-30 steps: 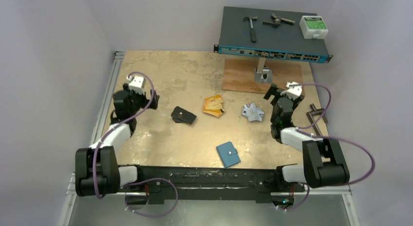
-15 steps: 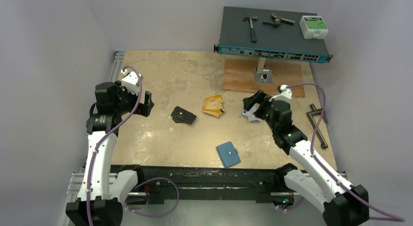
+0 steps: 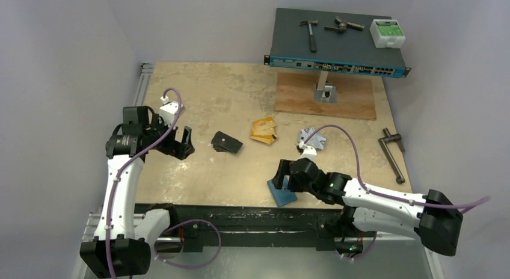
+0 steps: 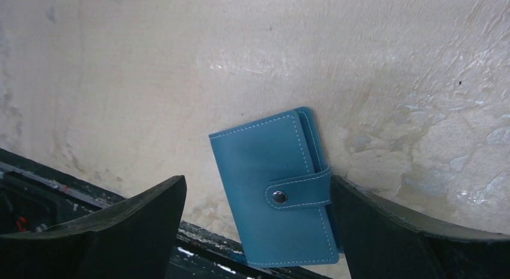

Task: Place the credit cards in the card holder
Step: Open the card holder at the center of the board.

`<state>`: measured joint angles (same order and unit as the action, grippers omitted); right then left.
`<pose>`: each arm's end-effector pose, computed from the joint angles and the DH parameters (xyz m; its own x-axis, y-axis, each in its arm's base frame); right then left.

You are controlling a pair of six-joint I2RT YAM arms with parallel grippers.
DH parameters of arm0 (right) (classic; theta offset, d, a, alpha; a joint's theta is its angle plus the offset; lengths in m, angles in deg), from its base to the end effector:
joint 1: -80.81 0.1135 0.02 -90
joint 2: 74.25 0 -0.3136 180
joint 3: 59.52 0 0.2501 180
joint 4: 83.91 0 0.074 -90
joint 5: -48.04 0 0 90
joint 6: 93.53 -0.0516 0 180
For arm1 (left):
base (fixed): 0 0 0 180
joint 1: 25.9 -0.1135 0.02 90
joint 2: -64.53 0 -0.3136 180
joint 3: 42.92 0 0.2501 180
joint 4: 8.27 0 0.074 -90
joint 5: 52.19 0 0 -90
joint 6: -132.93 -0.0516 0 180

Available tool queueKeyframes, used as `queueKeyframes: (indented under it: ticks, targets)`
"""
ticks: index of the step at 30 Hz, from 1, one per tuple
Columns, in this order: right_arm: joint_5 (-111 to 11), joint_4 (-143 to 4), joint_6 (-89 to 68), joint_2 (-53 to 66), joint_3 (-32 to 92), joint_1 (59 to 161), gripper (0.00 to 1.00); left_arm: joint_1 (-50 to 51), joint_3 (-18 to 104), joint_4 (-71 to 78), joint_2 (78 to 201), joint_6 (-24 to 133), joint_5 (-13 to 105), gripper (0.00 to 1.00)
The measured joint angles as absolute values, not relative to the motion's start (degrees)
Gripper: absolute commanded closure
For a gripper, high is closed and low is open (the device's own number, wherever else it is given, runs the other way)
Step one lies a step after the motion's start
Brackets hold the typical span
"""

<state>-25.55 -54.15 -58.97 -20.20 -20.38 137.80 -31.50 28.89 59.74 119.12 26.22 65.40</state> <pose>0.1023 0.1308 0.2162 -0.7896 0.2347 -0.5670 -0.0788 0.8775 0.4730 0.1545 -0.0089 0.3504 -0.6797 0.1894 -0.7087 0.4180 0.8939 -0.1619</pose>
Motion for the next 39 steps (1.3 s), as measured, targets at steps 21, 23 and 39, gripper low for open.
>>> queueKeyframes:
  ticks: [21,23,39]
  targets:
    - [-23.48,-62.0,-64.81,-7.51,-22.5,139.31,1.0,-8.88,24.52,57.47,119.62,33.36,69.12,0.0]
    - [-23.65,-63.22,-66.27,-7.2,-22.5,139.31,1.0,-6.11,24.89,55.76,122.68,36.16,68.88,0.0]
    - [-24.29,-63.55,-70.25,-19.05,-22.5,139.31,1.0,2.31,21.48,40.97,131.54,57.36,67.83,0.0]
